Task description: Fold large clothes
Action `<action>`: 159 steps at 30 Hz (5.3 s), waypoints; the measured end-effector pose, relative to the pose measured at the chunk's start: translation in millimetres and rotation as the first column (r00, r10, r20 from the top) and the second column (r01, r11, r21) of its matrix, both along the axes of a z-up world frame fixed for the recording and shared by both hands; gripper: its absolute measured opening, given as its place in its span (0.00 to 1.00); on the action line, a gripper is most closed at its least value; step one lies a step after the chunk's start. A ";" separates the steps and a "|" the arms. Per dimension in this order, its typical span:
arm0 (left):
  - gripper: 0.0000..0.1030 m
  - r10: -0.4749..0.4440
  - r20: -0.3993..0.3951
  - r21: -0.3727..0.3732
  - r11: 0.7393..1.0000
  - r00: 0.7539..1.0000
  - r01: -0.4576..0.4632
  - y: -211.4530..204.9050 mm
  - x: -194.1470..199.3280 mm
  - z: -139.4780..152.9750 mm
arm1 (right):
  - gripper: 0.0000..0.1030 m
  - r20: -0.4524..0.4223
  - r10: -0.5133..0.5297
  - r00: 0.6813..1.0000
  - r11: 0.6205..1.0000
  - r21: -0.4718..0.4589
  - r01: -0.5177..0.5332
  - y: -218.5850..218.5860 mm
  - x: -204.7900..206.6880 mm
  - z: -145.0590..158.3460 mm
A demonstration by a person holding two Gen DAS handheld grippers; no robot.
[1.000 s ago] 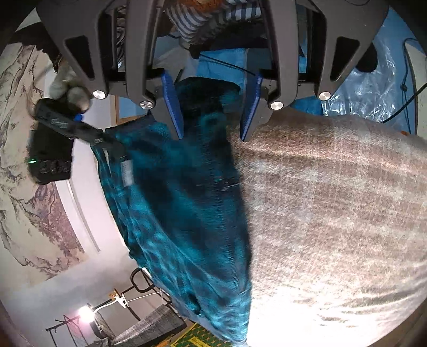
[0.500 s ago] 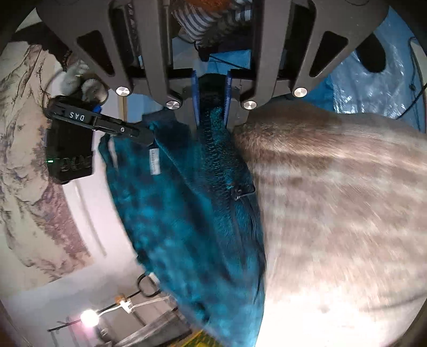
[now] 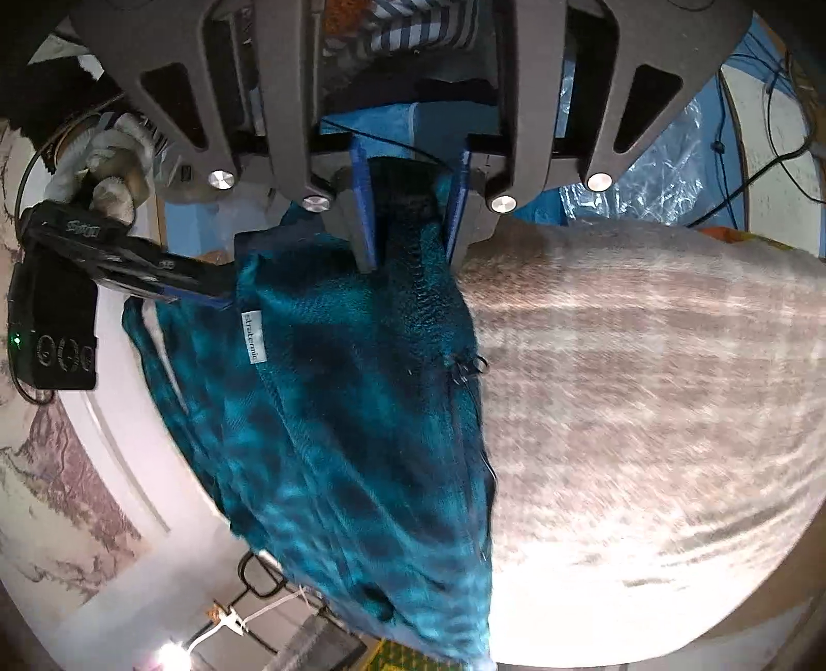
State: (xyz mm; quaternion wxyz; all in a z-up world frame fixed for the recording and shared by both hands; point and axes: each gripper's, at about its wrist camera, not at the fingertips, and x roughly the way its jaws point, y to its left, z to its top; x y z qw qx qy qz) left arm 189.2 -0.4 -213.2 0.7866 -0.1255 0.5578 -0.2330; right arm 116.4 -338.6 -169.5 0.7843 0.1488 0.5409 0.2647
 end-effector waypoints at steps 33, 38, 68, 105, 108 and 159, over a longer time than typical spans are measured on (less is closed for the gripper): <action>0.47 -0.116 0.139 0.080 0.991 0.983 0.105 -89.6 0.9 12.3 | 0.25 0.038 -0.342 0.939 0.929 -0.139 0.344 -199.1 -55.5 1.4; 0.47 -0.123 0.194 0.036 0.992 0.973 0.119 -106.3 -6.4 37.5 | 0.51 0.213 -0.424 0.881 0.883 -0.121 0.454 -246.2 -73.2 47.2; 0.47 -0.241 0.190 -0.039 0.967 0.952 0.252 -255.7 36.7 86.5 | 0.07 0.071 -0.730 0.680 0.674 -0.093 0.733 -464.4 -73.4 7.3; 0.47 -0.226 -0.110 -0.258 0.947 0.968 0.191 -258.0 99.1 -16.7 | 0.39 0.079 0.050 0.996 0.998 -0.040 -0.047 -136.6 10.7 44.8; 0.46 -0.244 -0.085 -0.227 0.949 0.966 0.220 -266.8 96.5 -16.7 | 0.41 0.140 -0.002 0.990 0.999 -0.039 0.008 -168.1 25.9 68.9; 0.00 -0.218 -0.136 -0.289 0.942 0.967 0.172 -220.0 83.9 -11.2 | 0.24 0.148 -0.065 0.987 0.843 -0.520 0.134 -77.6 439.4 -1.8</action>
